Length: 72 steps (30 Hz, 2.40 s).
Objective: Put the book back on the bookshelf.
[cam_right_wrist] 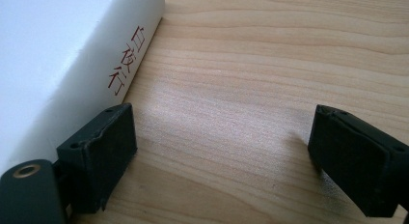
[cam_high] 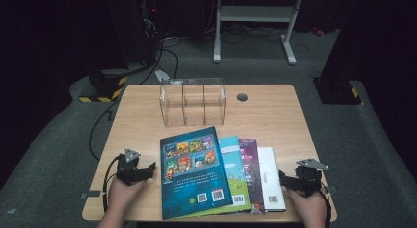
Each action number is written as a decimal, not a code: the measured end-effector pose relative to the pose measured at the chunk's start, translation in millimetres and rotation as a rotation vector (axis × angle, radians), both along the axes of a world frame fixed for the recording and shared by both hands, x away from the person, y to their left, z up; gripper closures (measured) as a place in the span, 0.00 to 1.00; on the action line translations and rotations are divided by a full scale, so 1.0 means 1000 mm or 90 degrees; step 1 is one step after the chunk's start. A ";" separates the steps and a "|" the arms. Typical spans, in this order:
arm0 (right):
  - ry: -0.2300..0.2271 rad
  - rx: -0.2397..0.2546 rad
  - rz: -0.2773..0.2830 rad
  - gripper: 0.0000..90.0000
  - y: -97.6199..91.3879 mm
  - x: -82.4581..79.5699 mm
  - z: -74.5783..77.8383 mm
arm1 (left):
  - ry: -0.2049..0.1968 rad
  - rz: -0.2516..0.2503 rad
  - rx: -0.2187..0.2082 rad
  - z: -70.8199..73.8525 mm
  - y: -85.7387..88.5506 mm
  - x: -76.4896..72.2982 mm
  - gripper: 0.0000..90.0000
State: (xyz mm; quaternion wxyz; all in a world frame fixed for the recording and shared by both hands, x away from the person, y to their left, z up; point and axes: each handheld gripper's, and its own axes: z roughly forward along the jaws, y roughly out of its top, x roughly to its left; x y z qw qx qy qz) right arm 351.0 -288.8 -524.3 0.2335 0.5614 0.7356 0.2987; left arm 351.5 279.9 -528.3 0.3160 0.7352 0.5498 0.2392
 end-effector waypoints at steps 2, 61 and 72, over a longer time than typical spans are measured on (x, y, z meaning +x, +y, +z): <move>0.000 0.000 0.000 0.11 0.000 0.000 0.000 | -0.001 0.001 0.001 0.000 0.000 0.000 0.18; -0.130 0.052 0.211 0.09 0.128 -0.016 0.077 | 0.007 0.010 0.007 0.001 0.000 -0.001 0.15; -0.105 0.058 0.295 0.15 0.153 -0.023 0.061 | -0.012 -0.014 -0.093 0.016 -0.008 -0.016 0.15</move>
